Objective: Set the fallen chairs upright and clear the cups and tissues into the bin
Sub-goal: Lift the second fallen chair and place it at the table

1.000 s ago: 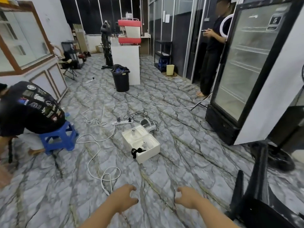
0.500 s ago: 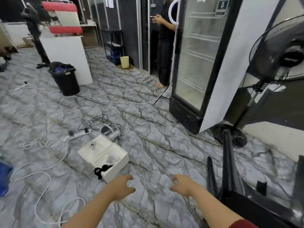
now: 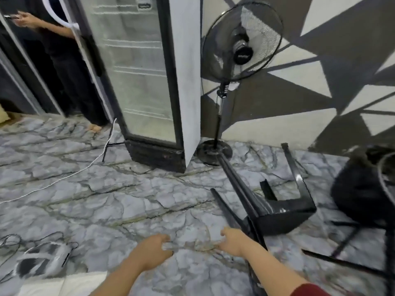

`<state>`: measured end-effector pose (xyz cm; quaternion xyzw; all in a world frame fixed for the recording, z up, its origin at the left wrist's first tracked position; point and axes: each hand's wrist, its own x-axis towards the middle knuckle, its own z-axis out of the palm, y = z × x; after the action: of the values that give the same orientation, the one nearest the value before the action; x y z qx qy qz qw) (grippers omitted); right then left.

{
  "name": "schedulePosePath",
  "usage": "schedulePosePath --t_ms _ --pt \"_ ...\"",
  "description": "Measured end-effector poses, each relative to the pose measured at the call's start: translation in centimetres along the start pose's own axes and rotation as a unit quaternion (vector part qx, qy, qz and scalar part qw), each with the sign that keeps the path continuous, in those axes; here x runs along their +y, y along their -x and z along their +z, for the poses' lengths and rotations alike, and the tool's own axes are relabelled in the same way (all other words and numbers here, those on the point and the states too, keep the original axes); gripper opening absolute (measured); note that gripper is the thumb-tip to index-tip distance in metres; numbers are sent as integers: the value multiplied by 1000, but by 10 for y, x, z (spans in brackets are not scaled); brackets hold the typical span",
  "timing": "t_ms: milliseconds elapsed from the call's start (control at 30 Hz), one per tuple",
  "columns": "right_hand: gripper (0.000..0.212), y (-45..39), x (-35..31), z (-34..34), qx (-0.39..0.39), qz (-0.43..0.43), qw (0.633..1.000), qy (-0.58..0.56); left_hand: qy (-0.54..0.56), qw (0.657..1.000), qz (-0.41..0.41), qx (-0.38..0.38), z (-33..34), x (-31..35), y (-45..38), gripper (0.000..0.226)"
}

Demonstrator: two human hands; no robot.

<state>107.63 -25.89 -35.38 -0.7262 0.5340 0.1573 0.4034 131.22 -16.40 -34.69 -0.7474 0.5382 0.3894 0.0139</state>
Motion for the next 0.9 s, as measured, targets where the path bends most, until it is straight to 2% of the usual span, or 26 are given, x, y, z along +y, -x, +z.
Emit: schedulePosePath --t_ms 133,267,333,433,600,900 --pt "56 5 5 6 36 48 998 -27 -56 995 68 -41 -20 16 -34 54" --pt "42 15 25 0 70 116 989 -62 -106 984 131 -64 -28 43 -63 57" --pt "46 21 38 -4 79 136 984 -85 -128 976 160 -76 -28 59 -77 56" --pt "53 29 58 -9 101 168 973 -118 -162 963 187 -102 -27 83 -96 55" --pt "46 33 90 -19 123 218 953 -169 -194 946 215 -145 -28 127 -130 56" --pt "50 9 140 -51 139 269 919 -253 -240 920 280 -133 -52 207 -195 52"
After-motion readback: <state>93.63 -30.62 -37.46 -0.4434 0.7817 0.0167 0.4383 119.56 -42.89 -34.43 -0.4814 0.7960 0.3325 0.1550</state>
